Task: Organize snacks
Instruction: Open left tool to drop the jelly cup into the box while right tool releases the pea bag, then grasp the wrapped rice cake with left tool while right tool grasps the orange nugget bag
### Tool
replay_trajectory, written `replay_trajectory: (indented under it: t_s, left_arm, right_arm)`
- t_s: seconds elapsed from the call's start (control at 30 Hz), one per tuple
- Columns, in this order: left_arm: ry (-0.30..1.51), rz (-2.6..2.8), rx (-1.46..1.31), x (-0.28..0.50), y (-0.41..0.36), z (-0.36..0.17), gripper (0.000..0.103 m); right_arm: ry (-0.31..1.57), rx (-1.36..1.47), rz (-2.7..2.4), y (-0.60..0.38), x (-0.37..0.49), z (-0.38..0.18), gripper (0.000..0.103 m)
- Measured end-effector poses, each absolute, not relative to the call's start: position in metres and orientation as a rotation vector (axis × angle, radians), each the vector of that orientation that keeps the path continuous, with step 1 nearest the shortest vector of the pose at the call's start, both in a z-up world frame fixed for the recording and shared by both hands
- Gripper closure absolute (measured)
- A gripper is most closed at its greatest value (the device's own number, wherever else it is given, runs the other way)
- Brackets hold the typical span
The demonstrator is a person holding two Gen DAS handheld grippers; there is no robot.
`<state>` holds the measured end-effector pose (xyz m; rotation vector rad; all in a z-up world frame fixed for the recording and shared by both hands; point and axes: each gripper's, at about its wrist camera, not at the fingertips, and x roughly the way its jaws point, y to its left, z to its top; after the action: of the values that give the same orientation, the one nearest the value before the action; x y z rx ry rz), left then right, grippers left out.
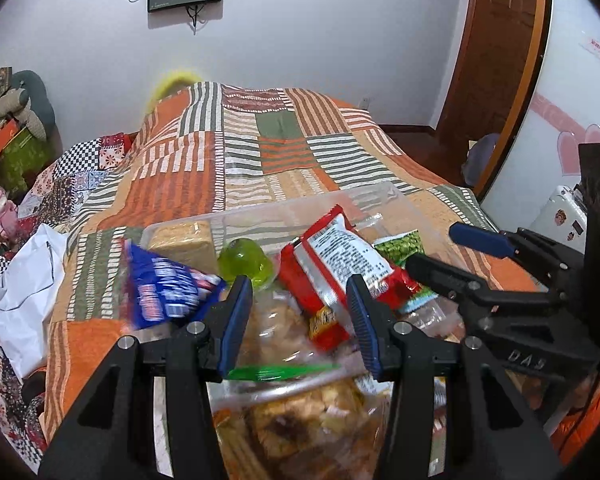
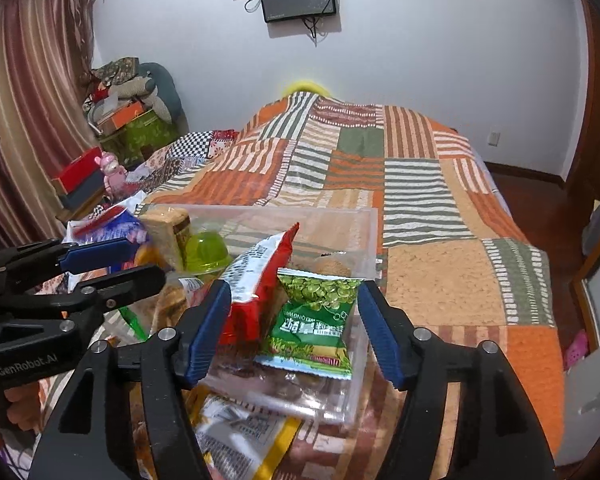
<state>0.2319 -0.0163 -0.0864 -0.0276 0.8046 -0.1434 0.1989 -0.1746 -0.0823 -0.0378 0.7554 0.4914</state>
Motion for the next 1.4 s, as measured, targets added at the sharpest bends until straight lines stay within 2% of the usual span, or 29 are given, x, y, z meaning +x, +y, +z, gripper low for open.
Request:
replay_trajectory:
  t_s: [0.17,0.4,0.63,1.07,1.4]
  left_arm:
    - [0.799,-0.130,-0.030,0.214,-0.007,-0.081,0.049]
    - [0.777,-0.103,-0.019,0.189,0.009,-0.077,0.034]
    - [0.788,-0.080,-0.005,0.164,0.025,-0.081,0.027]
    - [0.879,-0.074,-0.032,0.131,0.045,-0.115,0.026]
    - [0.959,-0.077,-0.076,0.137,0.048,-0.152,0.026]
  right_arm:
    - [0.733,-0.032,0.493,-0.179,0.188,-0.073,0.039]
    - [0.706,-0.029,0.495,-0.181,0.171,-0.066,0.031]
    - [0.715,-0.020,0.523,-0.178,0.154,-0.069,0.029]
    - [0.799,0.008,0.577,-0.163,0.124,-0.096,0.028]
    - [0.859,0.002,0.606,-0.148,0.111,-0.111,0.028]
